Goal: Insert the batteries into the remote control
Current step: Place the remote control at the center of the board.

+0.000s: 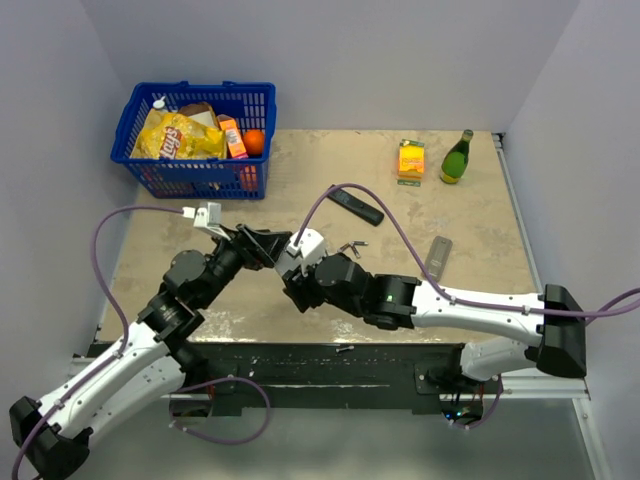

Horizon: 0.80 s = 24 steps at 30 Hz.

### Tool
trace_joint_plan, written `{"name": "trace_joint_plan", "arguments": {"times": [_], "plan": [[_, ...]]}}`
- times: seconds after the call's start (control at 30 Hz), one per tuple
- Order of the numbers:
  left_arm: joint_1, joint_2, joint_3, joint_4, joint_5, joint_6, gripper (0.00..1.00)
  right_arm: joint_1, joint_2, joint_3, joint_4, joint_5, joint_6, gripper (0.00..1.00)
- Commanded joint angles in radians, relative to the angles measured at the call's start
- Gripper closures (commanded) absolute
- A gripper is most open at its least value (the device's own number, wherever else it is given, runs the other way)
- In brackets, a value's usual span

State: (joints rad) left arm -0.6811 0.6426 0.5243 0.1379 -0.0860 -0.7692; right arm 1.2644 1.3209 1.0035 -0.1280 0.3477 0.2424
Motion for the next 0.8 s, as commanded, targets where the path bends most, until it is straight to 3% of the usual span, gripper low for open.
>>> {"name": "trace_joint_plan", "arguments": {"times": [0.0,0.33,0.57,0.77], "plan": [[-0.001,-0.055,0.092,-0.118,-0.170,0.143,0.13,0.003,-0.052,-0.008,-0.041,0.025,0.037,1.00],[-0.001,-0.181,0.218,-0.360,-0.449,0.344,0.08,0.001,-0.057,-0.008,-0.134,0.054,0.092,1.00],[-0.002,-0.291,0.227,-0.402,-0.521,0.494,0.02,-0.039,0.003,0.040,-0.180,0.024,0.123,1.00],[-0.001,-0.333,0.171,-0.409,-0.558,0.535,0.00,-0.100,0.064,0.075,-0.190,-0.024,0.147,1.00]]}}
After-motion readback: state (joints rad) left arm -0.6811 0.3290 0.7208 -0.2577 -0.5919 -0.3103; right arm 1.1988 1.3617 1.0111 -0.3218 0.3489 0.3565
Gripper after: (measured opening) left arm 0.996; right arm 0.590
